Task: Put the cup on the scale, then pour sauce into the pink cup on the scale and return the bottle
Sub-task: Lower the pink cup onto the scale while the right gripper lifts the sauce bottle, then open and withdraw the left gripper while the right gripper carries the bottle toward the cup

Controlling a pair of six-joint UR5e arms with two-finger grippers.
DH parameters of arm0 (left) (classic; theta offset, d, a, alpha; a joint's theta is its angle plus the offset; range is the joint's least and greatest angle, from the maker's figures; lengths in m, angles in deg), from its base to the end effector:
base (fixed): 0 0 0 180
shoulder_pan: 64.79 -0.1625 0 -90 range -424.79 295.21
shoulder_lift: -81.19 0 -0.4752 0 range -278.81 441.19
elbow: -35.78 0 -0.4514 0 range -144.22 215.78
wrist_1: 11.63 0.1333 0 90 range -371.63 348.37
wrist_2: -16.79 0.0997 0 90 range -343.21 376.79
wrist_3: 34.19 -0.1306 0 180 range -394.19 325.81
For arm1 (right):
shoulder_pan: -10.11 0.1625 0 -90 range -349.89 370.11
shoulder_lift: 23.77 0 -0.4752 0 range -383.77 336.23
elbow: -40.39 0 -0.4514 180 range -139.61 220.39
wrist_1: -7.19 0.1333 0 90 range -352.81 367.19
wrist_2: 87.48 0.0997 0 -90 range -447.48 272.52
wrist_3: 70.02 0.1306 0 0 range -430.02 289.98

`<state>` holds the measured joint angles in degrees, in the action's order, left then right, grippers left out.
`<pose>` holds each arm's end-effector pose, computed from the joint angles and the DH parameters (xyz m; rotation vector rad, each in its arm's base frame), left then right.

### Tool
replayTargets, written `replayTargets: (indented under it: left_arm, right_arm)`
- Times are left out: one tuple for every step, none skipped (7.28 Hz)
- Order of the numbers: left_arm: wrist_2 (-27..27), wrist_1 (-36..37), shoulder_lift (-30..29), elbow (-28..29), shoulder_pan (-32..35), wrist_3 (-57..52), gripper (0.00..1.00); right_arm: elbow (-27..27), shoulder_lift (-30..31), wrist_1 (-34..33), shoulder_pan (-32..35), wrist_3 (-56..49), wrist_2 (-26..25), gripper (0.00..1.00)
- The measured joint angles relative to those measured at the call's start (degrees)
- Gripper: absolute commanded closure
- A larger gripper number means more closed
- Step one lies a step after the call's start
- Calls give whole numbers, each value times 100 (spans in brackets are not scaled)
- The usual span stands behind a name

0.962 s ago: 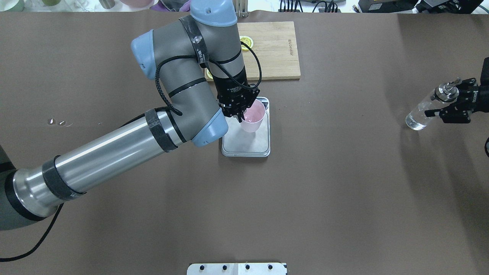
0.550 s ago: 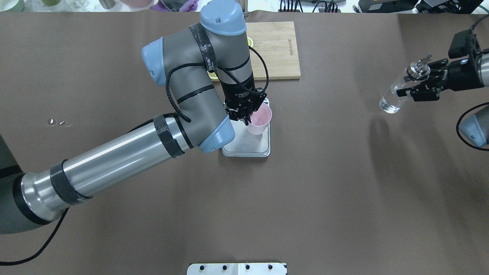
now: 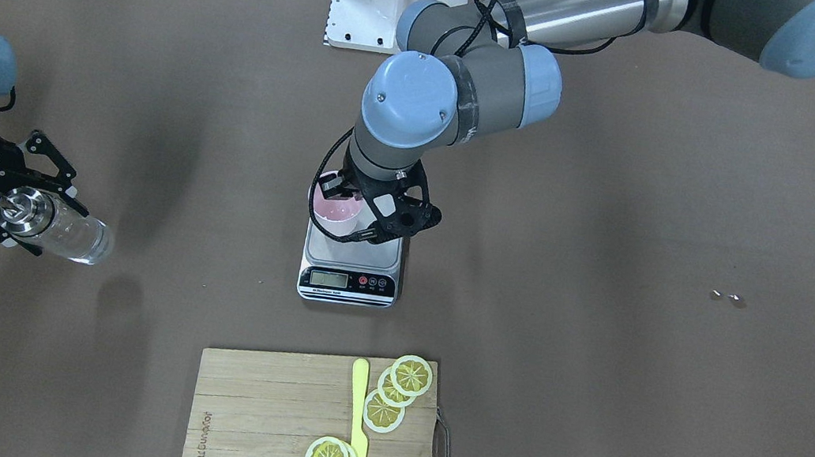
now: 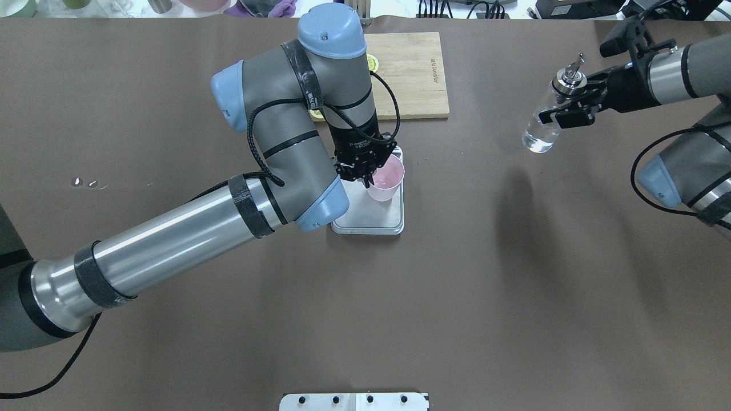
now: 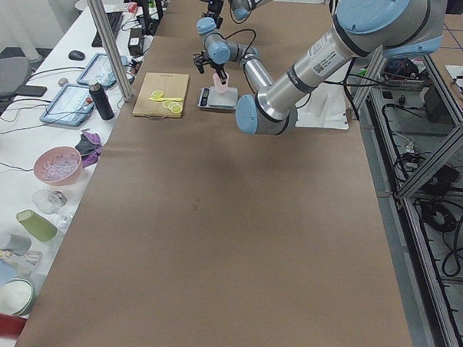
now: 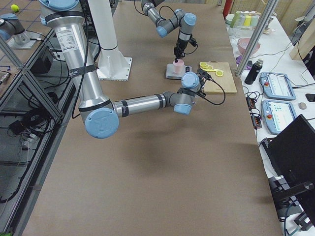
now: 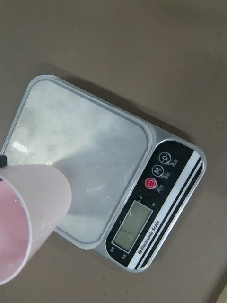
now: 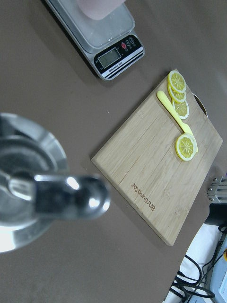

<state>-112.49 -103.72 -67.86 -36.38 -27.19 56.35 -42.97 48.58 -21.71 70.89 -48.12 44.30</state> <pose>0.6735 -0.5825 0.1147 -0.3888 0.8974 -0.3533 -0.3064 -0.6427 0.4642 0.8152 -1.0908 -0.5651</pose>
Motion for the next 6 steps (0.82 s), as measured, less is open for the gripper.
replayTargets:
  left_arm:
    - [11, -20, 11, -1, -1, -12, 11]
    - [15, -43, 17, -5, -2, -28, 3]
    - [16, -69, 21, -7, -3, -38, 3]
    - [16, -82, 23, -13, -2, -45, 4]
    - [17, -83, 27, -36, 10, -50, 5]
    - [10, -78, 30, -78, 38, -55, 5]
  right_arm:
    - [-99, -81, -248, -80, 13, -133, 35]
    - [-184, -143, -424, -189, 27, -274, 36]
    - [-290, -185, -574, -327, 36, -426, 35]
    - [-460, -200, -764, -493, 38, -593, 35]
    - [-705, -201, -1022, -689, 36, -803, 35]
    - [-1017, -193, -1373, -887, 34, -1047, 35]
